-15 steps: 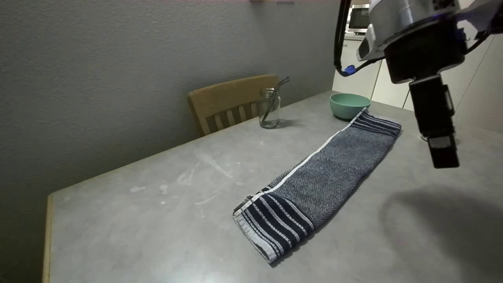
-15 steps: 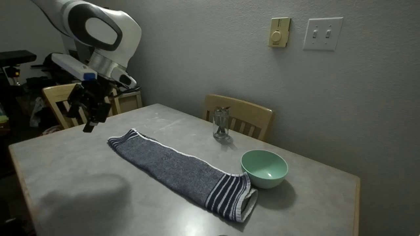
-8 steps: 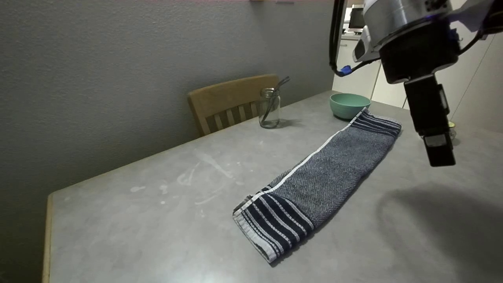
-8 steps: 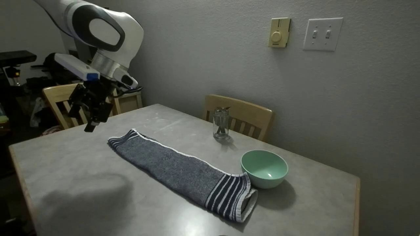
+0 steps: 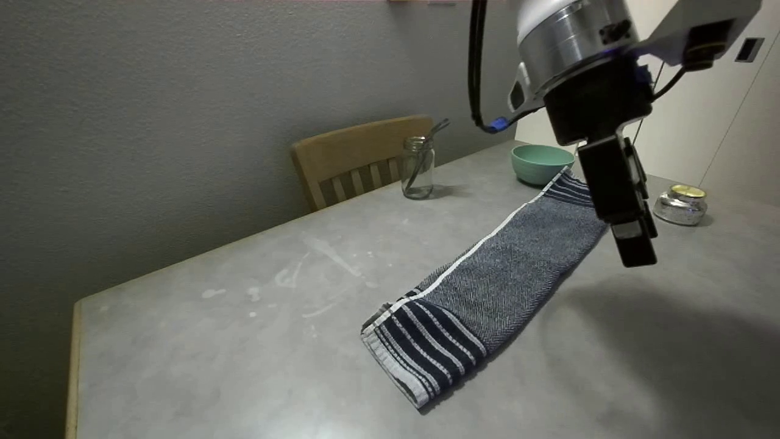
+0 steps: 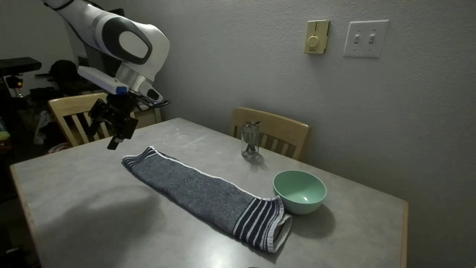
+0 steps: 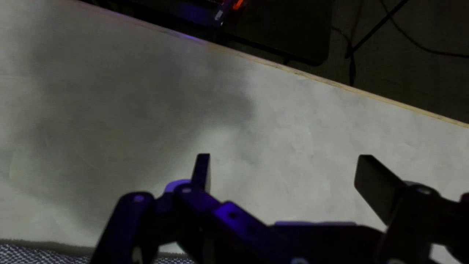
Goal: Fold the towel in half from left to right
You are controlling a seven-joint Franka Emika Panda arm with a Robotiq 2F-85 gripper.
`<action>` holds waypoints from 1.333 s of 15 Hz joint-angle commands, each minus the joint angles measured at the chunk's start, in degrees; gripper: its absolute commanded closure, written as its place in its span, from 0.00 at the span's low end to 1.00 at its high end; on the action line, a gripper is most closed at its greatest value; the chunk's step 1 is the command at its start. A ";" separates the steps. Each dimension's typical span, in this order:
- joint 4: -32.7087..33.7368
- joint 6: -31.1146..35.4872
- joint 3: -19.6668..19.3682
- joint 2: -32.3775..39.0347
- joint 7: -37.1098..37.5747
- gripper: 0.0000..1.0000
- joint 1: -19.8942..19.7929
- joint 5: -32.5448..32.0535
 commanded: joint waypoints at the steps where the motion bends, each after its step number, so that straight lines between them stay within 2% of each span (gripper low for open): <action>1: 8.97 -5.37 1.23 7.22 -1.13 0.00 0.12 -3.09; 2: 10.52 -6.45 1.46 8.38 -1.21 0.00 0.20 -3.77; 3: 5.92 -3.18 1.43 5.02 -0.03 0.00 -0.18 -2.43; 6: 9.21 -4.74 1.71 7.86 -0.08 0.00 0.06 -3.15; 12: 9.93 -3.89 1.64 8.53 0.77 0.00 0.46 -3.63; 20: 9.67 10.38 1.39 9.81 9.97 0.00 3.80 -5.64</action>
